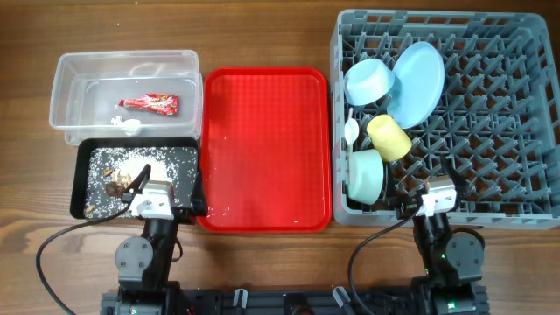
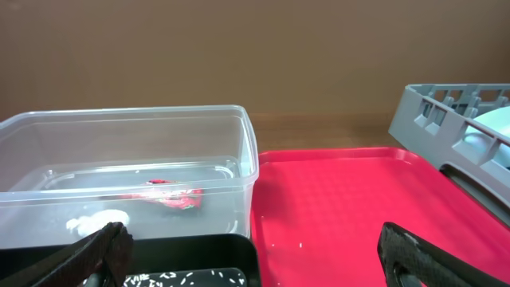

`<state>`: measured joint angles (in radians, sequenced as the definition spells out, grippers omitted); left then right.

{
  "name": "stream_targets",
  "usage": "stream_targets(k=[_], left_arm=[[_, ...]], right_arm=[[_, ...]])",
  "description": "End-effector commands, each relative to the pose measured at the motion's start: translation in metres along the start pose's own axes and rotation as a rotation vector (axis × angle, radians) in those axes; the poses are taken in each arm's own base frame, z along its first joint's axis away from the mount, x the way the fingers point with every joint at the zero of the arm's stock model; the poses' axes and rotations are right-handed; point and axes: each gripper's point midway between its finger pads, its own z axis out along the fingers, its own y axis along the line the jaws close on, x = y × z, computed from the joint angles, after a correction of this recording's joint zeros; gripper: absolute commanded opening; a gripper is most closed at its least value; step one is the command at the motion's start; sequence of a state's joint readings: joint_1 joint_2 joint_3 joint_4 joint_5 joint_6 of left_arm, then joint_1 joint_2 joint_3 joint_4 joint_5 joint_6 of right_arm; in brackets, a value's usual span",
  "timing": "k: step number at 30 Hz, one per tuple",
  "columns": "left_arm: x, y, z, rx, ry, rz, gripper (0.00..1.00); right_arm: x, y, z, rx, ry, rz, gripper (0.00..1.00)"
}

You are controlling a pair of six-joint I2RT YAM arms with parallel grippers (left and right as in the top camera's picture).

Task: Sort waste into correct bins and load items into the dishwasher rack

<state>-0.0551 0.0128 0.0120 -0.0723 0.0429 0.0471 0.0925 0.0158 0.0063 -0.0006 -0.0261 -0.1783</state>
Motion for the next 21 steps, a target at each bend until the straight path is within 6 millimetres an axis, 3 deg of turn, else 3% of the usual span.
stream_targets(k=[1,21], left_arm=[[0.0016,0.0136,-0.0006,-0.058,0.0,0.021,1.0],[0.0016,0.0153,-0.0008,-0.065,0.0,0.02,1.0]], right_arm=[[-0.0009,0.0016,-0.0001,-0.011,-0.006,-0.005,1.0],[-0.0009,0.0016,-0.0001,-0.011,-0.006,-0.005,1.0]])
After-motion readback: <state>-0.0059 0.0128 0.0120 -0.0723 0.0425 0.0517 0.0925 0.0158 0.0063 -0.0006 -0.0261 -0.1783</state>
